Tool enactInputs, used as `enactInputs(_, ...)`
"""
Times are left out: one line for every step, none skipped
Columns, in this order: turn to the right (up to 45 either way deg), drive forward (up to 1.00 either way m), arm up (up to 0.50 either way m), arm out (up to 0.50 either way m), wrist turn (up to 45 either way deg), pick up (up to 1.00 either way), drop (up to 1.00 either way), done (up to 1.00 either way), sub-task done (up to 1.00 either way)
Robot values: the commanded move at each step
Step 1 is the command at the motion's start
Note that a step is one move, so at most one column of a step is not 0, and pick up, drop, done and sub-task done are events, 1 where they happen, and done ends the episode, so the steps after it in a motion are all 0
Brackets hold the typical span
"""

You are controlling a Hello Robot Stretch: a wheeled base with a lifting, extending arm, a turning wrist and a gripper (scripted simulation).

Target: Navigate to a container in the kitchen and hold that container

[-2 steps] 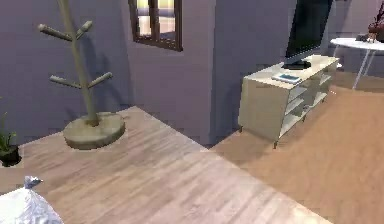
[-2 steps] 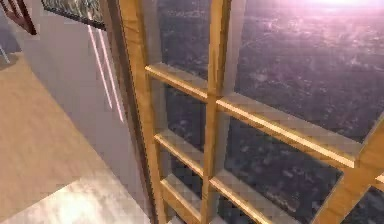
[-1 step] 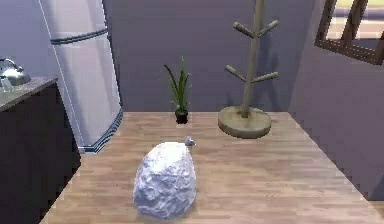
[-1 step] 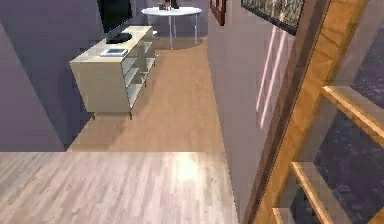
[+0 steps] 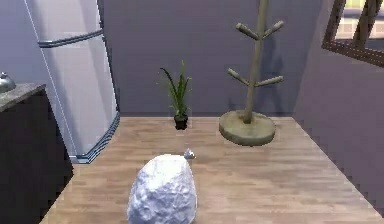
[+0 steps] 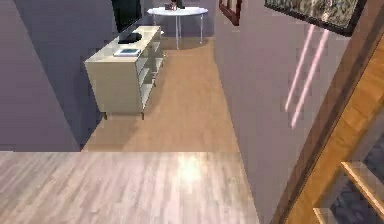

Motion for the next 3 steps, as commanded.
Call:
enactInputs(-45.0,0.00,0.00,0.00,0.0,0.00,0.00,0.00,0.00)
enactInputs(-18.0,0.00,0.00,0.00,0.0,0.00,0.00,0.00,0.00)
enactInputs(0.0,0.65,0.00,0.00,0.0,0.00,0.00,0.00,0.00)
